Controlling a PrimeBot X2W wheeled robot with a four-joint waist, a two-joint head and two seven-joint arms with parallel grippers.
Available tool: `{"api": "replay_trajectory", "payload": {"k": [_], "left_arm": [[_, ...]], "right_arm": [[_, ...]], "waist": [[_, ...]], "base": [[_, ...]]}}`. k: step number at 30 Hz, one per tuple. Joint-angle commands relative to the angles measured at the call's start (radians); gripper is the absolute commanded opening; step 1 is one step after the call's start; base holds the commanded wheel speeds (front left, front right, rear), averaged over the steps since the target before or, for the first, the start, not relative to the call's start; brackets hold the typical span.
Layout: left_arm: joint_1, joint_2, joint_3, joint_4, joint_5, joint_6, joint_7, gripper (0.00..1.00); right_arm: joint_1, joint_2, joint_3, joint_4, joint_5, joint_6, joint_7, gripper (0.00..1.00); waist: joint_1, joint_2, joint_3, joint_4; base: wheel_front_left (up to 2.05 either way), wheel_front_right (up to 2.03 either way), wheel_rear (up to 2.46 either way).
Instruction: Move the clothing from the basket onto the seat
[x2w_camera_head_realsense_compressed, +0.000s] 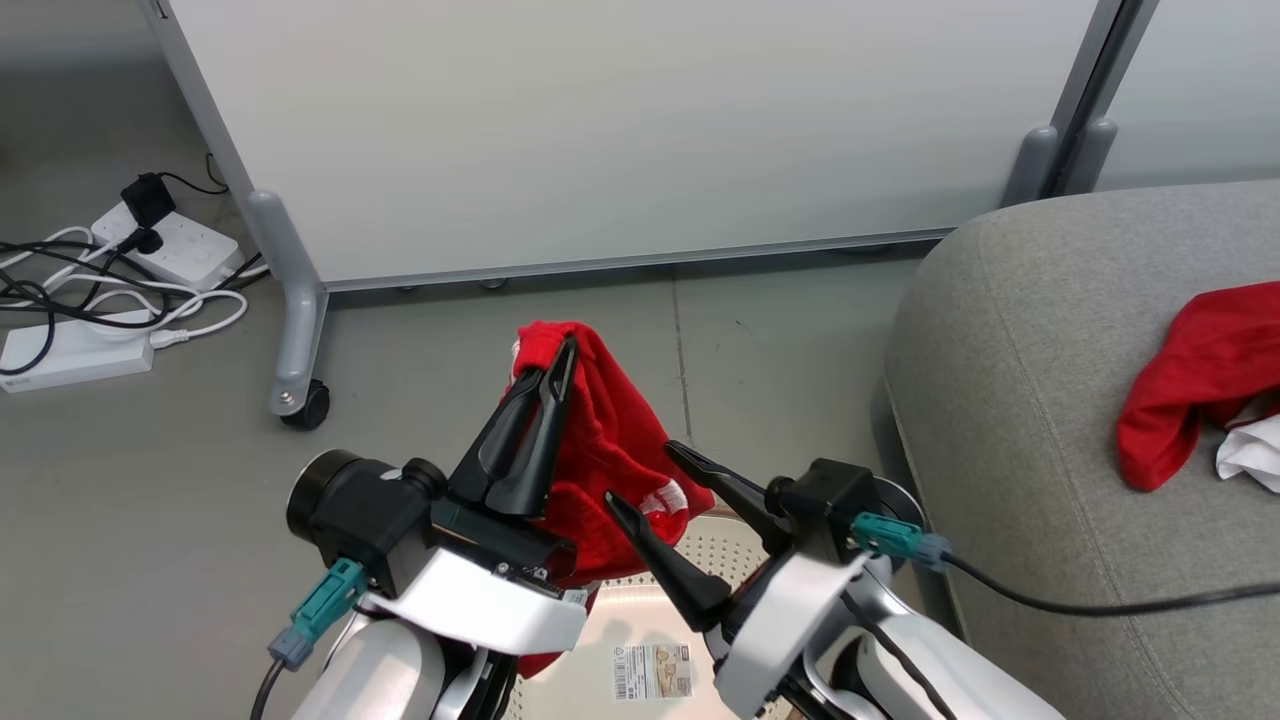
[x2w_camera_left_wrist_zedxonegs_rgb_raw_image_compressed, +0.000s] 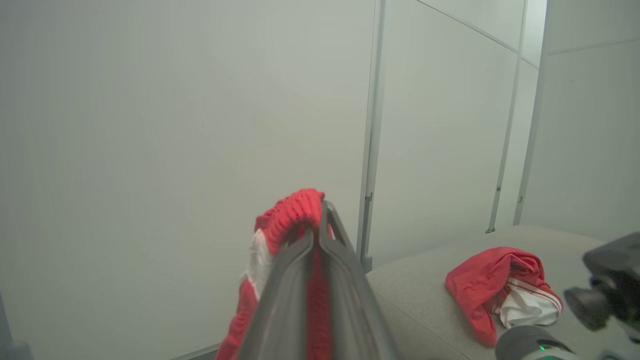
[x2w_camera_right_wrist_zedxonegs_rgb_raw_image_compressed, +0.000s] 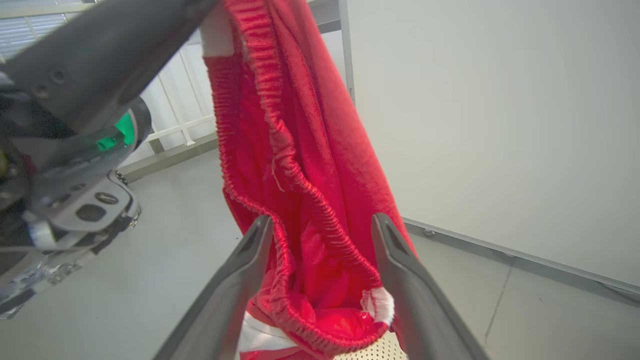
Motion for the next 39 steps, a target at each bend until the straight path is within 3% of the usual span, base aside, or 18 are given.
{"api": "replay_trajectory", "payload": {"k": [1,12,13,14,15,25,26,27,32,39], "left_arm": [[-0.022,0.0,-0.002,0.0,0.003,-0.004,-0.002,0.0],[-0.034,-0.01,-0.031,0.013,-0.003,-0.014,-0.006,0.0],[-0.035,-0.011,-0.033,0.015,-0.004,-0.015,-0.006,0.0],[-0.035,-0.011,-0.034,0.017,-0.005,-0.016,-0.007,0.0],[-0.035,-0.012,-0.035,0.017,-0.006,-0.016,-0.007,0.0],[-0.028,-0.012,-0.024,0.012,0.0,0.012,-0.017,0.0],[-0.029,-0.014,-0.02,0.009,0.003,0.018,-0.019,0.41],[-0.029,-0.015,-0.016,0.006,0.008,0.029,-0.019,1.0],[-0.017,-0.004,-0.009,0.0,0.015,0.042,-0.015,1.0],[0.016,0.042,-0.068,0.015,0.022,0.003,0.066,1.0]], "right_arm": [[-0.048,0.003,0.033,0.054,0.02,0.0,-0.023,1.0],[-0.229,0.041,0.202,0.29,0.133,0.0,-0.094,1.0],[-0.239,0.042,0.213,0.306,0.146,0.0,-0.099,0.49],[-0.249,0.043,0.226,0.323,0.157,0.0,-0.107,0.33],[-0.258,0.043,0.235,0.337,0.167,0.0,-0.114,0.0],[-0.316,0.045,0.299,0.393,0.261,0.0,-0.18,0.0],[-0.318,0.045,0.295,0.395,0.266,0.0,-0.188,0.0],[-0.321,0.045,0.29,0.398,0.269,0.0,-0.195,0.0],[-0.335,0.044,0.234,0.416,0.258,0.0,-0.22,0.0],[-0.348,0.042,0.114,0.449,0.21,0.0,-0.227,0.0]], "waist": [[0.0,0.0,0.005,0.005],[0.0,0.0,0.012,0.026],[0.0,0.0,0.011,0.029],[0.0,0.0,0.01,0.032],[0.0,0.0,0.009,0.033],[0.0,0.0,0.005,0.038],[0.0,0.0,0.005,0.037],[0.0,0.0,0.005,0.037],[0.0,0.0,0.007,0.031],[0.0,0.0,0.015,0.02]], "base": [[0.0,0.0,0.0],[0.0,0.0,0.0],[0.0,0.0,0.0],[0.0,0.0,0.0],[0.0,0.0,0.0],[0.0,0.0,0.0],[0.0,0.0,0.0],[0.0,0.0,0.0],[0.0,0.0,0.0],[0.0,0.0,0.0]]}}
